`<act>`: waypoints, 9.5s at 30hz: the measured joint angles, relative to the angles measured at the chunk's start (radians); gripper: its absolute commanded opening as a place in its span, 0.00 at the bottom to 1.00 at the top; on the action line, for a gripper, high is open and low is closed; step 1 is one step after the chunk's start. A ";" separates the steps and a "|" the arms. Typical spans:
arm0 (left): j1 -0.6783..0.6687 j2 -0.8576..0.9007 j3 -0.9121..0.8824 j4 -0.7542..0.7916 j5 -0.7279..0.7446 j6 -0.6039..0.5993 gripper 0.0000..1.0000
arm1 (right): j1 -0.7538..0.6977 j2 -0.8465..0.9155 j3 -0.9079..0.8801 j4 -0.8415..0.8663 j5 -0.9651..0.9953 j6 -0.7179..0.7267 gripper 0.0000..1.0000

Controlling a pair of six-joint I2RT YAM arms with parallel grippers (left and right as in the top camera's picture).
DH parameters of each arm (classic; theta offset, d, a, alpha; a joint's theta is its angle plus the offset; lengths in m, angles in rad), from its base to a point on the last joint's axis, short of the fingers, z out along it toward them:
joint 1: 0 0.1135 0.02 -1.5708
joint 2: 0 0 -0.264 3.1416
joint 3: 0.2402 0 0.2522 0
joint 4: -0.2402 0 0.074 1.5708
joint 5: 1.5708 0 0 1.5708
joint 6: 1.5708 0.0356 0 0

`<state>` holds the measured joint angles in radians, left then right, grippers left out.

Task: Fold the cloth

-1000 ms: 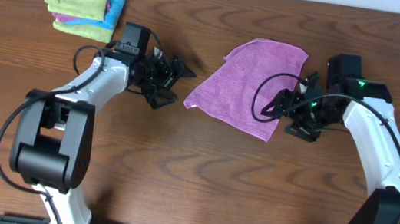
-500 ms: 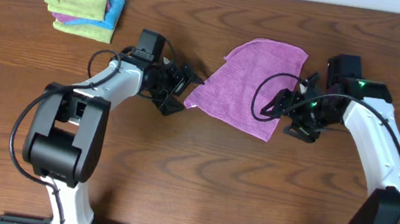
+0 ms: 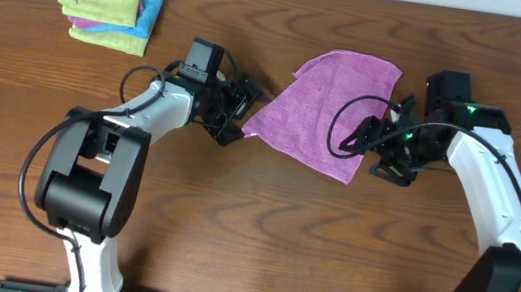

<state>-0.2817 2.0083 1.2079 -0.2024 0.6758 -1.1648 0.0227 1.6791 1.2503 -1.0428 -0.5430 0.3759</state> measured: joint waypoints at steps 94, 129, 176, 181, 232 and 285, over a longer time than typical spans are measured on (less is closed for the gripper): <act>0.148 0.013 0.625 -0.644 0.097 0.622 0.06 | 0.133 -0.178 -0.116 0.750 0.034 0.274 0.01; 0.169 0.013 0.633 -0.245 -0.152 0.470 0.06 | 0.125 0.378 0.660 0.517 0.019 0.097 0.01; 0.050 0.003 0.474 -0.919 -0.122 0.748 0.06 | 0.092 0.311 0.485 -0.267 0.041 -0.176 0.02; 0.035 0.003 0.330 -0.865 -0.117 0.747 0.06 | 0.092 0.240 0.303 -0.186 0.038 -0.179 0.01; -0.013 -0.374 -0.008 -0.745 -0.185 0.476 0.19 | -0.042 -0.300 -0.223 -0.063 0.352 -0.070 0.89; -0.238 -0.203 -0.444 0.246 -0.019 -0.142 0.06 | -0.260 -0.272 -0.227 0.016 0.182 -0.153 0.81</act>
<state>-0.5194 1.8057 0.7635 0.0437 0.6563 -1.3067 -0.2371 1.4071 1.0229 -1.0267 -0.3607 0.2234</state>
